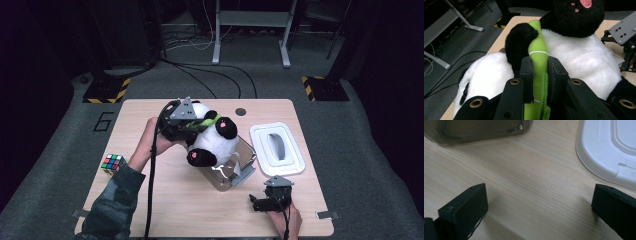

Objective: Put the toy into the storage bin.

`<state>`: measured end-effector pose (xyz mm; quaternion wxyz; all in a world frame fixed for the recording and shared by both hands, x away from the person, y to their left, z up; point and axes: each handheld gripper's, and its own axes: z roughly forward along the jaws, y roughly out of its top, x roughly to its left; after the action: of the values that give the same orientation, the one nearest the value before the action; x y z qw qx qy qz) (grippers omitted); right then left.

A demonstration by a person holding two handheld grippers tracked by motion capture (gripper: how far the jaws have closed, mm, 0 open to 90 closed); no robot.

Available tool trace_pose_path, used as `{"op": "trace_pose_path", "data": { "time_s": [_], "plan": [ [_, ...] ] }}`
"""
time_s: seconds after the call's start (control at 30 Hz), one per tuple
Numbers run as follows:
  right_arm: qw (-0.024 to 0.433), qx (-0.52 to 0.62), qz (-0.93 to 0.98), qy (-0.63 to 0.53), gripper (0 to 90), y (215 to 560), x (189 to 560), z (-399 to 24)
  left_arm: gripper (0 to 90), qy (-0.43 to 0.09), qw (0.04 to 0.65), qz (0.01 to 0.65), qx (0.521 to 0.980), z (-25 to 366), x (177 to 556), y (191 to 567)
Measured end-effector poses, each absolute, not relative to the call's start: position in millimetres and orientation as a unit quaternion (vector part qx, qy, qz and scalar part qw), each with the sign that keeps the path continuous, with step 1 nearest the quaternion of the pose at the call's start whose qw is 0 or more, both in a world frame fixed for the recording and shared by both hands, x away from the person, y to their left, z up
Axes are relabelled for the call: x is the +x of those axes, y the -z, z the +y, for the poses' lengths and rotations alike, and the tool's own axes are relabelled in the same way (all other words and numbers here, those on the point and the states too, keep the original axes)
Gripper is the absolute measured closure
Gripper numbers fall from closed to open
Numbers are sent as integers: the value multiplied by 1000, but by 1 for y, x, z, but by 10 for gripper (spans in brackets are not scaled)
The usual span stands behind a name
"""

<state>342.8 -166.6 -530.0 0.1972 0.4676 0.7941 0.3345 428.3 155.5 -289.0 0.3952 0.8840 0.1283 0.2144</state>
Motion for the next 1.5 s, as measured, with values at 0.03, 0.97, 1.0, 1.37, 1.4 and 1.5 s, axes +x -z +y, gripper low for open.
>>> {"op": "trace_pose_path", "data": {
  "time_s": [0.03,0.97,1.0,1.37,1.4,1.5],
  "plan": [
    [197,468,794,-335,0,530,343,-167,762,-215,390,124,887,153,429,291],
    [199,469,793,-335,0,530,343,-166,759,-188,366,130,902,115,427,317],
    [199,469,793,-335,0,530,343,-166,759,-184,365,133,903,115,427,318],
    [199,469,793,-335,0,530,343,-166,757,-176,379,143,897,113,431,326],
    [199,469,793,-335,0,530,343,-166,756,-173,380,146,897,113,432,327],
    [199,469,793,-335,0,530,343,-166,753,-168,378,153,898,114,436,332]
  ]
}}
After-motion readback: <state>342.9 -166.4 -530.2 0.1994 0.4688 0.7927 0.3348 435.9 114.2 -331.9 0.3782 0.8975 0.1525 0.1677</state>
